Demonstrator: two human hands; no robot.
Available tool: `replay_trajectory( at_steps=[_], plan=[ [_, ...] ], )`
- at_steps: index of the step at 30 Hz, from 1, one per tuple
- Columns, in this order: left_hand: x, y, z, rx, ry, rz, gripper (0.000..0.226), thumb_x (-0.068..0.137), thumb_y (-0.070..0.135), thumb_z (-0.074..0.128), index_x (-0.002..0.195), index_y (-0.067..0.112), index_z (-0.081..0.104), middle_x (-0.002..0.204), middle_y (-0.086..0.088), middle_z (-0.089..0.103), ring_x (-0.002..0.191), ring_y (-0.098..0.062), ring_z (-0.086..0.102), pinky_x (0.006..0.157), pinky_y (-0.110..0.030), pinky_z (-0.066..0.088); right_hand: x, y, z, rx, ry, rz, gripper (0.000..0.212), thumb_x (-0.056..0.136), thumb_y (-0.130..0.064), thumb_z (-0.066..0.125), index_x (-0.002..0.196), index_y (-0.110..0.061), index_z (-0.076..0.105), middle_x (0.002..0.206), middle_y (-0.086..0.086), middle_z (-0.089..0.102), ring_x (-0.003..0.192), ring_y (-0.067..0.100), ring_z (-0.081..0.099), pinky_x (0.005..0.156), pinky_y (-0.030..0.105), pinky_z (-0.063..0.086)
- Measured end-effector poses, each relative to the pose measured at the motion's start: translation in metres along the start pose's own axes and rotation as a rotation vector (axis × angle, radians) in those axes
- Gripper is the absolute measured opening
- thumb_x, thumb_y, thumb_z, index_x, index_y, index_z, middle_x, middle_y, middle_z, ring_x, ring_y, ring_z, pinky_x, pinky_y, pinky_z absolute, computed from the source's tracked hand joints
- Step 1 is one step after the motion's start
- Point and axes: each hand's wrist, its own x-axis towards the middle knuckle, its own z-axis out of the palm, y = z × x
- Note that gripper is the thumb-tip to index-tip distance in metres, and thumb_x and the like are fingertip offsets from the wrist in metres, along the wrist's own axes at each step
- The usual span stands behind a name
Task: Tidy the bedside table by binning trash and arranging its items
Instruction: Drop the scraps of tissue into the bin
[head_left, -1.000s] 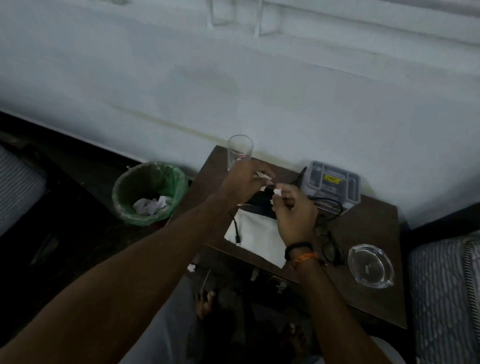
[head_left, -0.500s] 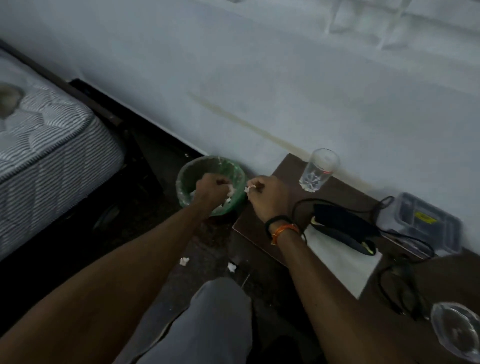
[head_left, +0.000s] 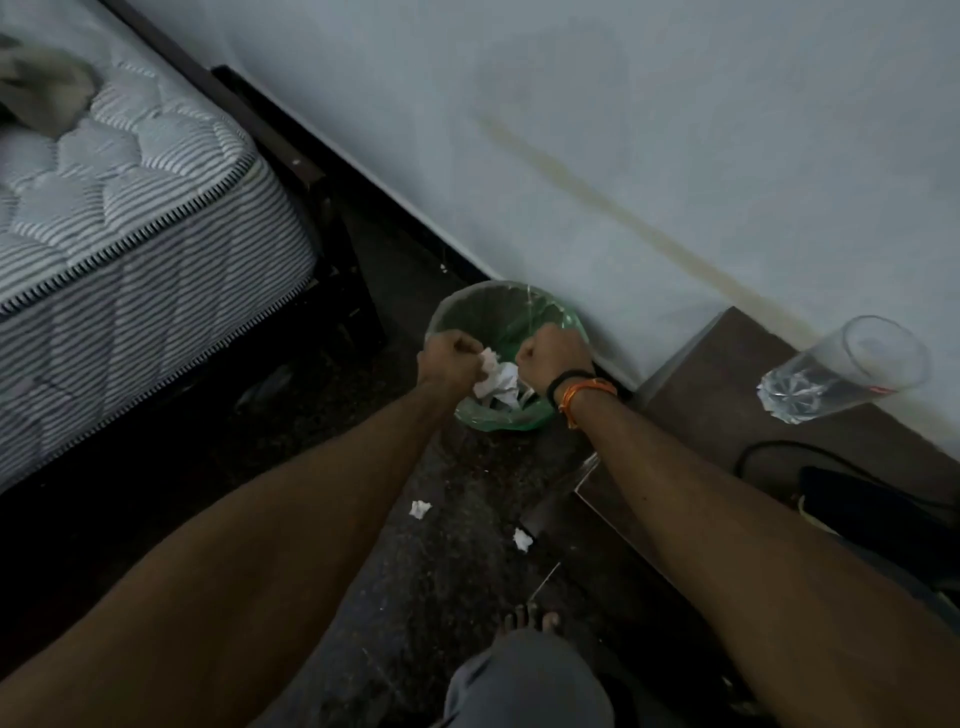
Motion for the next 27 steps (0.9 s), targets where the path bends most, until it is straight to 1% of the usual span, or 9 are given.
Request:
replay_trajectory(
  at_steps=[2, 4, 6, 9, 12, 16, 19, 23, 27],
  plan=[
    [0.013, 0.001, 0.003, -0.109, -0.045, -0.045, 0.021, 0.081, -0.003, 0.057, 0.088, 0.015, 0.065, 0.106, -0.021, 0.069, 0.087, -0.028, 0.069, 0.081, -0.044, 0.06, 0.012, -0.001, 0.003, -0.008, -0.004, 0.027, 0.018, 0.085, -0.012, 0.058, 0.077, -0.008, 0.073, 0.09, 0.019, 0.073, 0.09, 0.037, 0.068, 0.075, 0.038, 0.055],
    [0.019, 0.002, 0.006, -0.216, -0.119, -0.073, 0.037, 0.084, -0.012, 0.049, 0.114, 0.005, 0.061, 0.118, -0.031, 0.058, 0.082, -0.028, 0.063, 0.082, -0.052, 0.059, 0.019, -0.002, 0.006, -0.002, -0.004, 0.052, 0.017, 0.084, -0.012, 0.06, 0.088, -0.007, 0.076, 0.098, 0.016, 0.074, 0.096, 0.036, 0.067, 0.082, 0.038, 0.056],
    [0.015, 0.004, 0.005, -0.246, -0.159, -0.085, 0.051, 0.086, -0.017, 0.045, 0.131, 0.004, 0.052, 0.12, -0.018, 0.054, 0.09, -0.032, 0.061, 0.082, -0.05, 0.058, 0.021, -0.005, 0.007, -0.013, 0.007, 0.059, 0.02, 0.084, -0.011, 0.062, 0.097, -0.009, 0.076, 0.102, 0.014, 0.074, 0.098, 0.034, 0.067, 0.086, 0.039, 0.056],
    [0.008, -0.008, -0.001, -0.156, -0.131, -0.048, 0.047, 0.087, -0.012, 0.048, 0.132, 0.003, 0.051, 0.122, -0.01, 0.053, 0.084, -0.029, 0.066, 0.062, -0.034, 0.062, 0.012, -0.017, 0.013, -0.015, 0.057, 0.019, 0.017, 0.083, -0.01, 0.063, 0.096, -0.006, 0.074, 0.096, 0.016, 0.072, 0.093, 0.035, 0.066, 0.076, 0.038, 0.056],
    [0.003, -0.033, -0.011, -0.02, -0.052, 0.001, 0.03, 0.09, 0.008, 0.056, 0.12, 0.007, 0.059, 0.103, -0.011, 0.065, 0.068, -0.018, 0.066, 0.051, -0.019, 0.053, -0.01, -0.038, 0.034, 0.011, 0.109, -0.074, 0.014, 0.082, -0.016, 0.062, 0.086, -0.005, 0.07, 0.088, 0.015, 0.068, 0.084, 0.033, 0.064, 0.067, 0.036, 0.051],
    [-0.007, -0.078, -0.019, 0.173, -0.059, 0.028, 0.014, 0.087, 0.022, 0.061, 0.098, 0.014, 0.065, 0.101, -0.013, 0.07, 0.097, -0.028, 0.064, 0.073, -0.028, 0.045, -0.045, -0.056, 0.084, -0.008, 0.109, -0.237, 0.015, 0.077, -0.008, 0.057, 0.085, -0.005, 0.069, 0.089, 0.018, 0.069, 0.082, 0.039, 0.064, 0.066, 0.04, 0.05],
    [-0.016, -0.12, -0.017, 0.325, -0.117, -0.011, 0.022, 0.081, 0.025, 0.06, 0.096, 0.013, 0.068, 0.105, -0.016, 0.071, 0.104, -0.031, 0.065, 0.083, -0.036, 0.05, -0.062, -0.037, 0.128, -0.043, 0.008, -0.243, 0.017, 0.078, -0.01, 0.058, 0.089, -0.007, 0.07, 0.092, 0.018, 0.069, 0.084, 0.041, 0.066, 0.067, 0.041, 0.051],
    [-0.023, -0.177, -0.006, 0.542, -0.279, -0.019, 0.033, 0.086, 0.013, 0.057, 0.118, 0.014, 0.064, 0.118, -0.019, 0.067, 0.114, -0.037, 0.06, 0.095, -0.039, 0.048, -0.081, 0.01, 0.176, -0.206, -0.234, -0.147, 0.02, 0.088, -0.022, 0.058, 0.1, -0.01, 0.07, 0.106, 0.015, 0.067, 0.098, 0.038, 0.066, 0.079, 0.041, 0.053],
    [-0.021, -0.236, 0.016, 0.66, -0.464, -0.044, 0.047, 0.093, 0.028, 0.06, 0.139, 0.02, 0.05, 0.138, -0.02, 0.048, 0.13, -0.038, 0.047, 0.107, -0.037, 0.04, -0.1, 0.06, 0.216, -0.294, -0.506, -0.075, 0.034, 0.092, -0.02, 0.055, 0.124, -0.01, 0.06, 0.131, 0.014, 0.057, 0.119, 0.035, 0.057, 0.099, 0.04, 0.046]
  ],
)
